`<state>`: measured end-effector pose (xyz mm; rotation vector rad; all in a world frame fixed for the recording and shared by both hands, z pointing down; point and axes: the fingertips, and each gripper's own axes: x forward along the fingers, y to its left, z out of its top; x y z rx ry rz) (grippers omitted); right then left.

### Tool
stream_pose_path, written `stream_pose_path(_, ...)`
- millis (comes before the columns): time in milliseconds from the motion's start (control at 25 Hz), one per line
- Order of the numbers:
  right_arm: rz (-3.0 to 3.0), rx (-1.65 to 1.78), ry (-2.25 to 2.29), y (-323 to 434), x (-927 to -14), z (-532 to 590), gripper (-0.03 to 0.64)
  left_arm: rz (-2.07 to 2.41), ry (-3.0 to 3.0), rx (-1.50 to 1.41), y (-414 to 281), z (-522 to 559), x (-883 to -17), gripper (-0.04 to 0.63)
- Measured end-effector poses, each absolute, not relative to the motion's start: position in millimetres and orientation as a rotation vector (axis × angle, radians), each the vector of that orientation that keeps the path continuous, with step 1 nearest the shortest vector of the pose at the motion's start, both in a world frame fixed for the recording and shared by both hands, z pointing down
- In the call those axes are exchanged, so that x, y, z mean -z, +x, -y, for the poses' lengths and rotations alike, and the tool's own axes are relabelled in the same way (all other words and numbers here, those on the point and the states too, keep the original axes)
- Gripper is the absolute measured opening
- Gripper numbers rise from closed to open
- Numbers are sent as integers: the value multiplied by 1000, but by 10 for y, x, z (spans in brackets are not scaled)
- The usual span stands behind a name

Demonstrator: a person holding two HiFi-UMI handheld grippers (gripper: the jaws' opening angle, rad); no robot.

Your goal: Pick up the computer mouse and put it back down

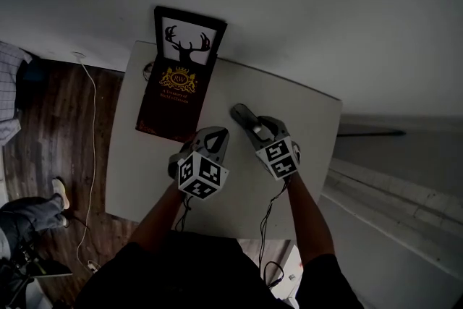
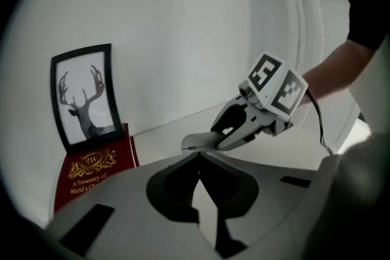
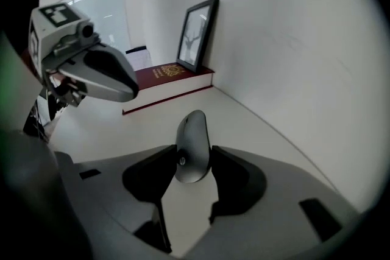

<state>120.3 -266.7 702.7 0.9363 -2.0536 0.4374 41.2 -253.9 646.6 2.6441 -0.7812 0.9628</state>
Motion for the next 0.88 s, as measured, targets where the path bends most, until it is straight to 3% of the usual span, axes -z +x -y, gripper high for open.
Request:
stream_pose_path(160,2084,-290,911,1184,-6901,2462,193,662,2729,-1187,548,2516,-6605,16)
stream_pose_path(240,2078,-238,889,1179,-6872,2380,193,568,2763,-1203,676,2483,-6632,173)
stream_pose_path(320,2078,-186,869,1179,-6867,2313,193,473,2794,-1218,794,2443,-6660,255)
stream_pose_path(520,2057,5,768,1165,-6871,2122,193,271,2894,-1352,917,2375,-6831,278)
stream_pose_path(880,2025,244,635,1108,-6896,1903,192,-82,2912,-1416,1073,2043,-7063,252)
